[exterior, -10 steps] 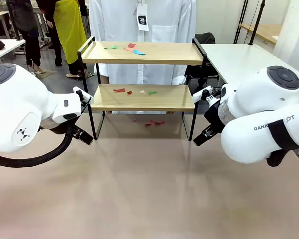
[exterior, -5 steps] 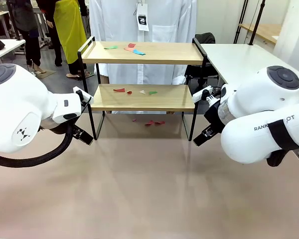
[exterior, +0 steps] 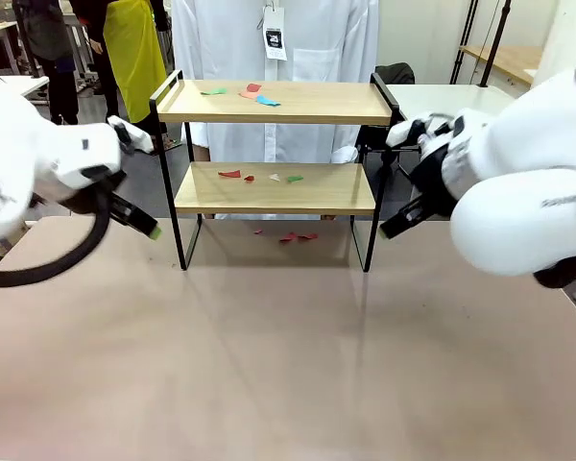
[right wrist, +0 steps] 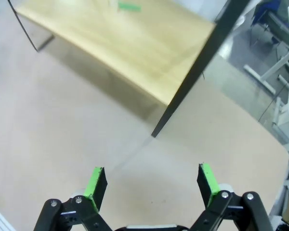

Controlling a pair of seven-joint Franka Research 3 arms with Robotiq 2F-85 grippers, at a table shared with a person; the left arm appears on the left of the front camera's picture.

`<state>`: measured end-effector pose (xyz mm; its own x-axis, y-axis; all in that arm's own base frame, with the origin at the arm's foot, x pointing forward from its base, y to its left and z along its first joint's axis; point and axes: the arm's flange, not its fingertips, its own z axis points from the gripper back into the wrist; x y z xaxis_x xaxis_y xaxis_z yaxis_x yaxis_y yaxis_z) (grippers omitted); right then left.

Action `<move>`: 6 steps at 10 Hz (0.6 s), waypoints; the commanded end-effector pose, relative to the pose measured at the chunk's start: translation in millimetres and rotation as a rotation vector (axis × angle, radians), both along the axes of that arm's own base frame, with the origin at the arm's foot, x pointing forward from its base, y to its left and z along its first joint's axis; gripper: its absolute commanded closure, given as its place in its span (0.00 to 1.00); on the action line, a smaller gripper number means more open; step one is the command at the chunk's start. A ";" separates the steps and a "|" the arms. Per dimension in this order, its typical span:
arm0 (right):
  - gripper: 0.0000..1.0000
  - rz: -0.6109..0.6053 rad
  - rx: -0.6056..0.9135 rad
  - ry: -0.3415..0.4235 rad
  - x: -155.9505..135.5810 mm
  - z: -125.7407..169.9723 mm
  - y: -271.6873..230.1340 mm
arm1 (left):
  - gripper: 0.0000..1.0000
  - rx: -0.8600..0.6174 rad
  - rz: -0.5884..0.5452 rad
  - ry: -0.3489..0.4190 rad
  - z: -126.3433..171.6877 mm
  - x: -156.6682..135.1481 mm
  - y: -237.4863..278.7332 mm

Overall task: Clean the shelf.
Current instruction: Pick up the Duster handed by the human.

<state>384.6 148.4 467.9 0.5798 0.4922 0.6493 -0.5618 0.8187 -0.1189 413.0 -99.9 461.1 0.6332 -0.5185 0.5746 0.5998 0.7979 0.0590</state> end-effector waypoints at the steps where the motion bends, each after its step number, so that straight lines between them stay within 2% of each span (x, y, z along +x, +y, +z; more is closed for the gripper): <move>1: 0.00 0.113 0.060 -0.020 -12.2 22.5 -50.4 | 0.00 -0.036 -0.130 0.050 15.0 17.3 49.8; 3: 0.00 0.161 0.111 -0.068 -15.2 39.3 -103.9 | 0.00 -0.113 -0.277 0.057 14.9 28.9 94.3; 6: 0.00 0.297 0.200 -0.083 -0.7 37.7 -191.0 | 0.00 -0.232 -0.479 0.014 -1.7 45.0 154.5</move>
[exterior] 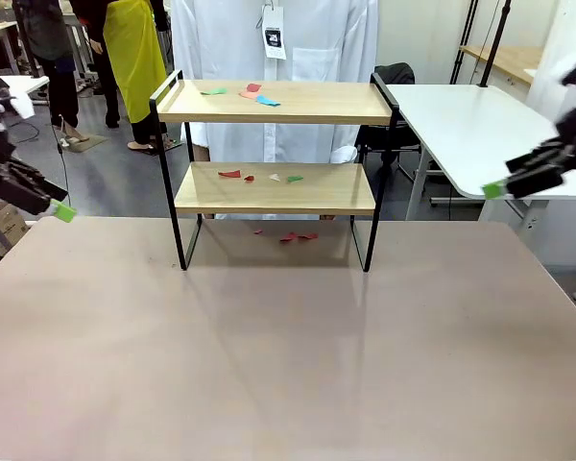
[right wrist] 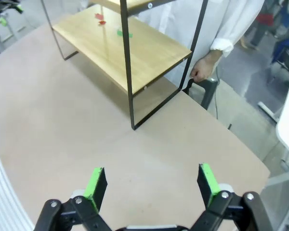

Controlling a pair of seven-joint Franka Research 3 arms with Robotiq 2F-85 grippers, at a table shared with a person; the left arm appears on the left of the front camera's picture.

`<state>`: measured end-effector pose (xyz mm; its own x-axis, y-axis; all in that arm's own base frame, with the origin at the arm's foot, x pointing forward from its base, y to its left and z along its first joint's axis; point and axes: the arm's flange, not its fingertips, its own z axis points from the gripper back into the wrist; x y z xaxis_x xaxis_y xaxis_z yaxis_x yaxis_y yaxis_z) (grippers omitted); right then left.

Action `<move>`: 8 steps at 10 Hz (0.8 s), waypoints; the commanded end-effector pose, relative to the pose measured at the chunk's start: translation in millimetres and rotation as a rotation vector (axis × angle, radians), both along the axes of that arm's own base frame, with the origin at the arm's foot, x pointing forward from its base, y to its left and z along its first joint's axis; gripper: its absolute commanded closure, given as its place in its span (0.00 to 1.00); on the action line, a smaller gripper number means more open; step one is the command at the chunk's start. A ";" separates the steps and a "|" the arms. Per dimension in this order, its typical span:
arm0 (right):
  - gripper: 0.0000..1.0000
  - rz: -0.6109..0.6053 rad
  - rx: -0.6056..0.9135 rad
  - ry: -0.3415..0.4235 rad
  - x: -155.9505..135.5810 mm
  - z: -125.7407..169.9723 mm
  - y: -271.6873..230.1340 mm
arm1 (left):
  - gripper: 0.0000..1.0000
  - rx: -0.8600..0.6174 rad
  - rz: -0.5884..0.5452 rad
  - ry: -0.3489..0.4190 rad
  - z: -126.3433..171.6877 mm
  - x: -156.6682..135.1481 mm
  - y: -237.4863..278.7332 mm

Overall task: Clean the shelf.
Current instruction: Pick up the Duster handed by the human.

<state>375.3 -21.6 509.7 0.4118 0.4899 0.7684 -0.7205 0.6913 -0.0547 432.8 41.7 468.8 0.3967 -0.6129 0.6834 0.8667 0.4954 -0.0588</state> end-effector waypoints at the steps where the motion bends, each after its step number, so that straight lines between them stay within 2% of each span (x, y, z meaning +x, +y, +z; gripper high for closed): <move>1: 0.00 0.127 0.049 0.000 12.3 -11.5 -42.1 | 0.00 -0.099 -0.120 -0.004 -19.8 30.9 27.5; 2: 0.00 0.153 0.061 0.002 18.0 -18.9 -60.2 | 0.00 -0.140 -0.124 -0.041 -27.1 36.8 36.8; 3: 0.00 0.168 0.089 0.000 24.5 -28.4 -75.9 | 0.00 -0.155 -0.079 -0.108 -33.1 38.5 41.7; 4: 0.00 0.147 0.109 -0.011 26.1 -35.1 -73.7 | 0.00 -0.177 -0.033 -0.116 -34.0 37.7 39.9; 5: 0.00 0.123 0.061 -0.004 4.7 -27.1 -69.0 | 0.00 -0.132 -0.087 -0.075 -24.3 20.1 39.5; 8: 0.00 0.123 0.061 -0.004 4.7 -27.1 -69.0 | 0.00 -0.132 -0.087 -0.075 -24.3 20.1 39.5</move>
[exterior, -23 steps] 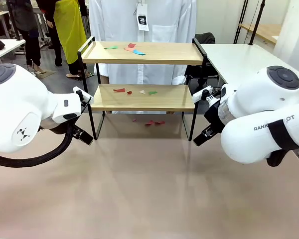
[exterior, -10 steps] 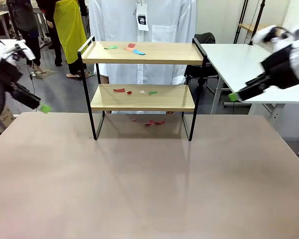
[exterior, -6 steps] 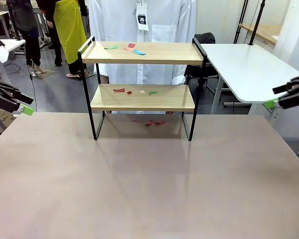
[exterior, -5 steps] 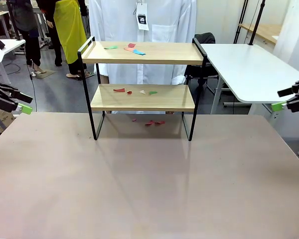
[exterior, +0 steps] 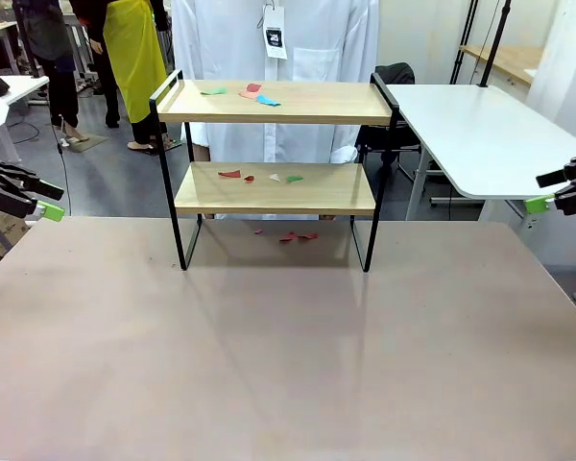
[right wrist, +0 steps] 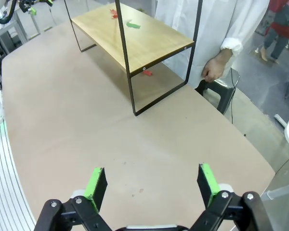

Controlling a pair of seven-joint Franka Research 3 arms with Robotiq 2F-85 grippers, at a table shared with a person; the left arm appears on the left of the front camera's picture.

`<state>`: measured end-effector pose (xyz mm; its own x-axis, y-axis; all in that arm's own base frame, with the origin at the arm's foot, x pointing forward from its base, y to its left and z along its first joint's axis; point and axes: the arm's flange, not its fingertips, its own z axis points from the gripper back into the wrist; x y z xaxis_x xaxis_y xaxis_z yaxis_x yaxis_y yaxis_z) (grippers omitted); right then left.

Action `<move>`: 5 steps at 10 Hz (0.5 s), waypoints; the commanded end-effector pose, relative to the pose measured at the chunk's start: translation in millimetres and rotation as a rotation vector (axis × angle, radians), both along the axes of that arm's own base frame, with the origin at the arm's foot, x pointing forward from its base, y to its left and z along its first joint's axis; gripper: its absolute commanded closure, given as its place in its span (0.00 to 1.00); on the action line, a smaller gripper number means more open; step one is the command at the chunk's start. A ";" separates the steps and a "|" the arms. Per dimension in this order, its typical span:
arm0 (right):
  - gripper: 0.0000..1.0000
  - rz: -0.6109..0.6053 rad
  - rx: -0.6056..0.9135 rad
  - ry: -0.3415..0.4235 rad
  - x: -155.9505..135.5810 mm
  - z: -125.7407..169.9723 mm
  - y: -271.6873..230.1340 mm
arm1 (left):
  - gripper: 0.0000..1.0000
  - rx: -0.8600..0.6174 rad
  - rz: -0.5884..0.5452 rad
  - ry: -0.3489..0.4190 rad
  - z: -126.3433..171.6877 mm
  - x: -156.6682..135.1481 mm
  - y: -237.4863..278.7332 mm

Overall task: Clean the shelf.
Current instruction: Pick up the Duster handed by the human.

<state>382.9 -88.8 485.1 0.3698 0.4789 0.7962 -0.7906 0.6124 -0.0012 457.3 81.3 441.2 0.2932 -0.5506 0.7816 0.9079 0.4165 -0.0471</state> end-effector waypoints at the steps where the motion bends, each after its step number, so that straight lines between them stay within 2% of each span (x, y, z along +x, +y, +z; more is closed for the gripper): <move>1: 0.00 0.006 0.006 -0.004 1.0 -2.9 -3.7 | 0.00 -0.005 0.006 0.001 -2.8 1.1 1.9; 2: 0.00 -0.026 0.020 -0.037 18.7 -1.6 -26.5 | 0.00 -0.047 0.037 -0.014 -8.6 12.6 16.2; 3: 0.00 0.005 0.015 -0.100 36.1 -9.3 -54.6 | 0.00 -0.114 0.032 -0.017 -22.7 25.4 33.8; 5: 0.00 0.062 0.062 -0.162 61.3 -26.1 -91.0 | 0.00 -0.195 0.034 -0.112 -38.6 41.5 52.9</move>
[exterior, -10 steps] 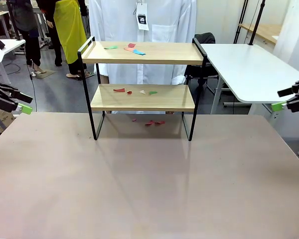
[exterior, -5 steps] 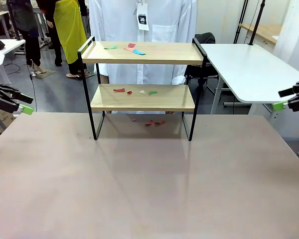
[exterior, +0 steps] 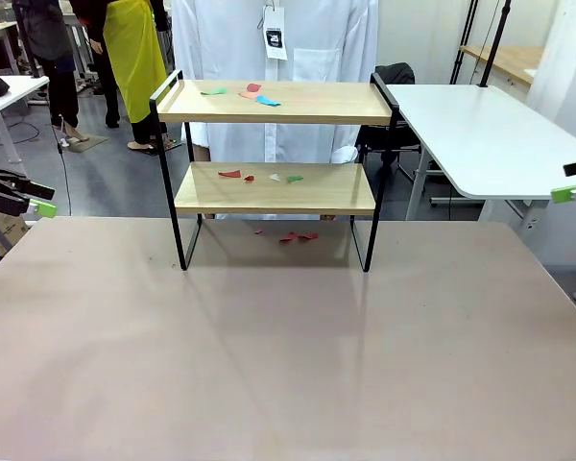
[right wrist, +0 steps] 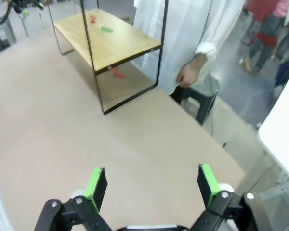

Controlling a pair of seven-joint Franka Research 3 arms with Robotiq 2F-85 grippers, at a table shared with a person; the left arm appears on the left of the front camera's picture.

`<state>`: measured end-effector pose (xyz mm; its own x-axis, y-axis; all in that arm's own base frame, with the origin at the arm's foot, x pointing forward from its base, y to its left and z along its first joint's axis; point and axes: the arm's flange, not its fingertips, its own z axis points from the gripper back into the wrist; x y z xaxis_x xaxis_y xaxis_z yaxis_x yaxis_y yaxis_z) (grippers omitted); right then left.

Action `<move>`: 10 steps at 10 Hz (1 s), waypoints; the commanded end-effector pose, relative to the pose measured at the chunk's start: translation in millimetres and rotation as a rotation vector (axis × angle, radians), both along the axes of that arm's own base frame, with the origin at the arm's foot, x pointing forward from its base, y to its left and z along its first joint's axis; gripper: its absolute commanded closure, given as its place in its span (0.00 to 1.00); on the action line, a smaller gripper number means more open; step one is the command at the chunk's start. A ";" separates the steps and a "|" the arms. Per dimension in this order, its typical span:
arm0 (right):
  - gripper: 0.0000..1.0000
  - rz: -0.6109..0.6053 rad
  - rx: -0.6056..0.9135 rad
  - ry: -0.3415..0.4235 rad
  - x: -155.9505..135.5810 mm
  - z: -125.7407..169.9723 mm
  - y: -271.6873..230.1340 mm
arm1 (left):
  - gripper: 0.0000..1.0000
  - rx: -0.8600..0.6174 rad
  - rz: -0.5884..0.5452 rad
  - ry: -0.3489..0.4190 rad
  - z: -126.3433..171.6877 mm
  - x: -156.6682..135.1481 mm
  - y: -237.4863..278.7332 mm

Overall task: Clean the shelf.
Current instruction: Pick up the Duster handed by the human.

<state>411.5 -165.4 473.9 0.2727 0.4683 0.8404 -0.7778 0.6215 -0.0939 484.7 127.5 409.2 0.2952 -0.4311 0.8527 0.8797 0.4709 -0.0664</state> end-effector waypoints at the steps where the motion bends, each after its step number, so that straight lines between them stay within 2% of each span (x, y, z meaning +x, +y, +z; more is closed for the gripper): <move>1: 0.00 0.098 0.069 -0.078 40.9 -19.3 -29.6 | 0.00 -0.132 -0.063 -0.130 -9.9 18.7 13.0; 3: 0.00 0.145 0.124 -0.121 53.0 -26.6 -56.3 | 0.00 -0.226 -0.102 -0.226 -13.4 30.8 29.7; 4: 0.00 0.137 0.133 -0.150 59.0 -27.6 -67.8 | 0.00 -0.245 -0.150 -0.239 -13.4 37.5 35.6; 6: 0.00 0.154 0.198 -0.150 63.5 -28.6 -85.2 | 0.00 -0.279 -0.230 -0.214 -15.3 45.4 43.9; 10: 0.00 0.162 0.220 -0.197 64.0 -26.8 -97.0 | 0.00 -0.319 -0.233 -0.258 -12.4 46.5 49.0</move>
<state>468.4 -263.2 441.7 0.0829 0.2842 0.9552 -0.8484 0.5230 -0.0820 531.9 176.0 395.6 0.0176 -0.1773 0.9840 0.9663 0.2557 0.0288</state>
